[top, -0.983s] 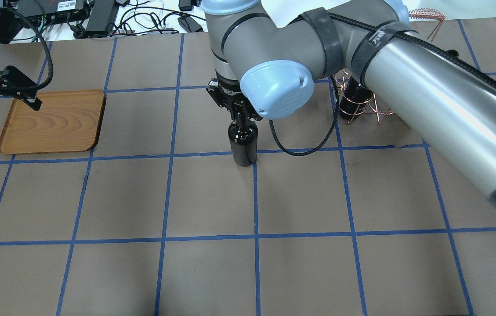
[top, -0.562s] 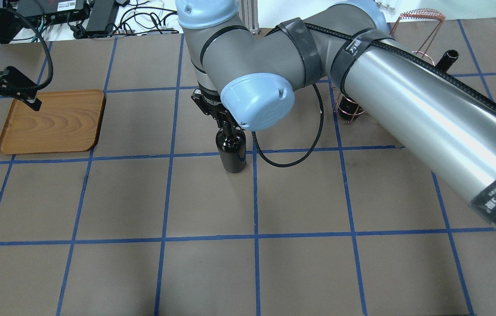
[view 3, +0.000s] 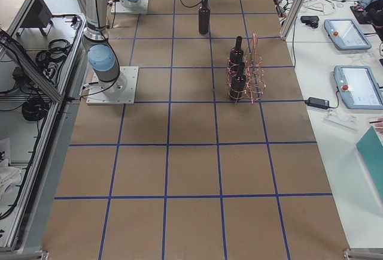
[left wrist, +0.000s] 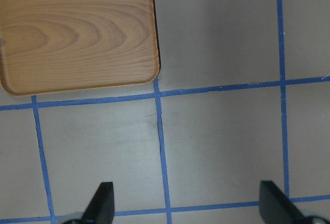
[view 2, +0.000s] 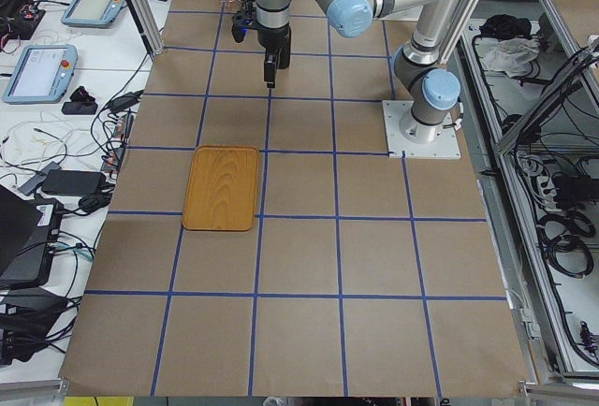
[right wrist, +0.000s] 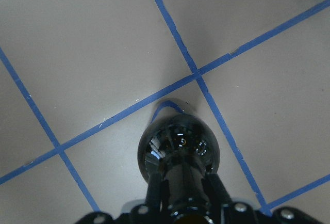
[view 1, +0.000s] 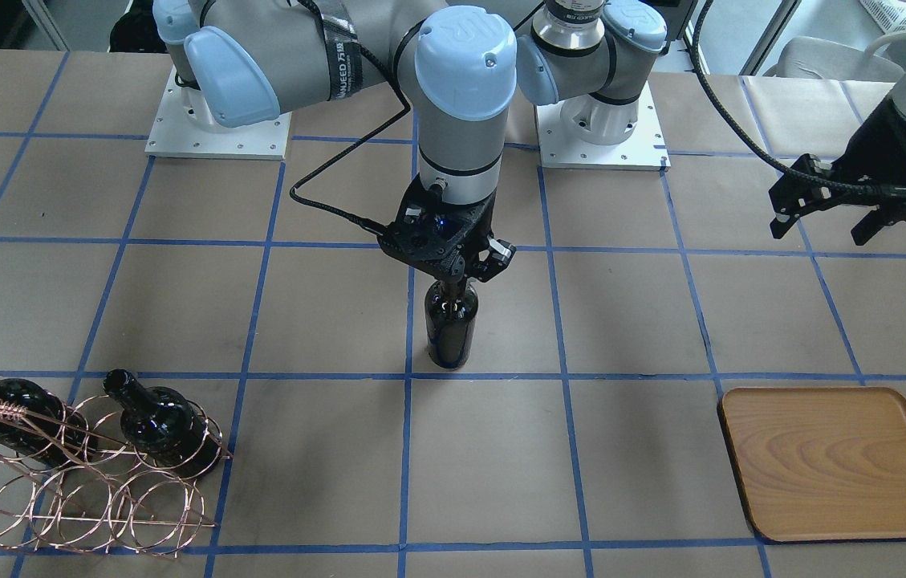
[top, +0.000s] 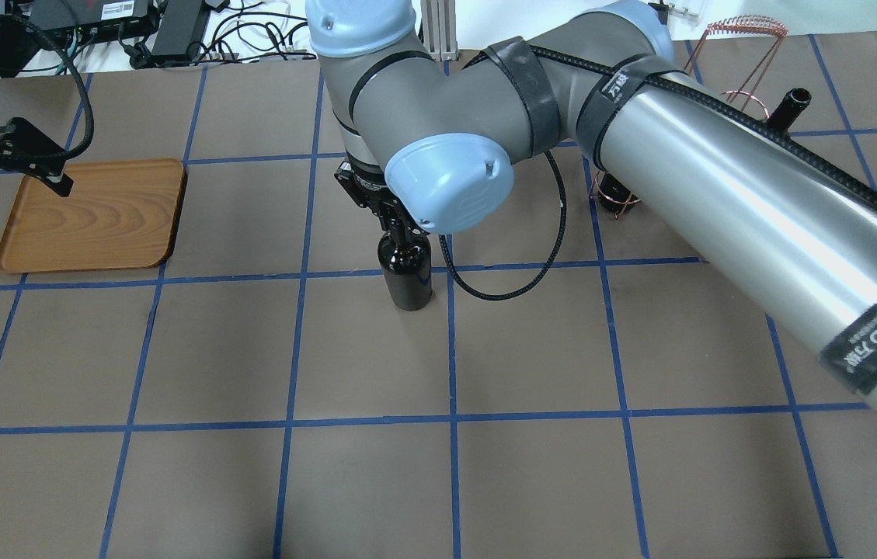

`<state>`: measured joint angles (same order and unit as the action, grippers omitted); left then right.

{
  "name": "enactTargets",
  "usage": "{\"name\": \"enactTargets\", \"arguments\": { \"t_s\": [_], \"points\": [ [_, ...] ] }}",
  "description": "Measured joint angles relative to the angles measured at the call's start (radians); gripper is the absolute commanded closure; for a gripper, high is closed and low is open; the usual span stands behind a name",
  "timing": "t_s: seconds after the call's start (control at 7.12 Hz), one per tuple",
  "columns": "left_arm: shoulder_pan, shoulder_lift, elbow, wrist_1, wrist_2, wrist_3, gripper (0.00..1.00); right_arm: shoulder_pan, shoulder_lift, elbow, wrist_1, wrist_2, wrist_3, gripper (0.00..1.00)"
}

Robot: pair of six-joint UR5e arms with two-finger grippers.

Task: Take wine from basket and place on tray
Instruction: 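Set the bottle upright on the table and open the right gripper, then raise the right gripper back over the rack while the left arm reaches toward the bottle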

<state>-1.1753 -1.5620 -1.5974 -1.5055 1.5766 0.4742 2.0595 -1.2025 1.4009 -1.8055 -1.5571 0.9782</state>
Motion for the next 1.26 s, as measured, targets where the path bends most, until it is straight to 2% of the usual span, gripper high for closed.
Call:
{"name": "enactTargets", "arguments": {
  "t_s": [0.14,0.28,0.56,0.98,1.26],
  "points": [
    [-0.002,0.002,0.000,-0.002,0.005,-0.001,0.00,0.000,0.000,-0.001,-0.001,0.000,0.000,0.29],
    [-0.005,0.002,-0.001,-0.002,0.006,-0.001,0.00,0.000,0.002,-0.001,-0.009,-0.001,-0.003,0.12],
    [-0.009,-0.007,-0.001,0.007,-0.001,-0.001,0.00,0.000,0.003,-0.002,-0.031,-0.002,-0.002,0.03],
    [-0.038,-0.008,0.001,0.011,-0.007,-0.009,0.00,-0.016,-0.020,-0.010,-0.026,-0.009,-0.034,0.00],
    [-0.142,0.000,0.006,0.013,-0.009,-0.069,0.00,-0.098,-0.090,-0.012,0.057,-0.008,-0.196,0.00]
  ]
}}
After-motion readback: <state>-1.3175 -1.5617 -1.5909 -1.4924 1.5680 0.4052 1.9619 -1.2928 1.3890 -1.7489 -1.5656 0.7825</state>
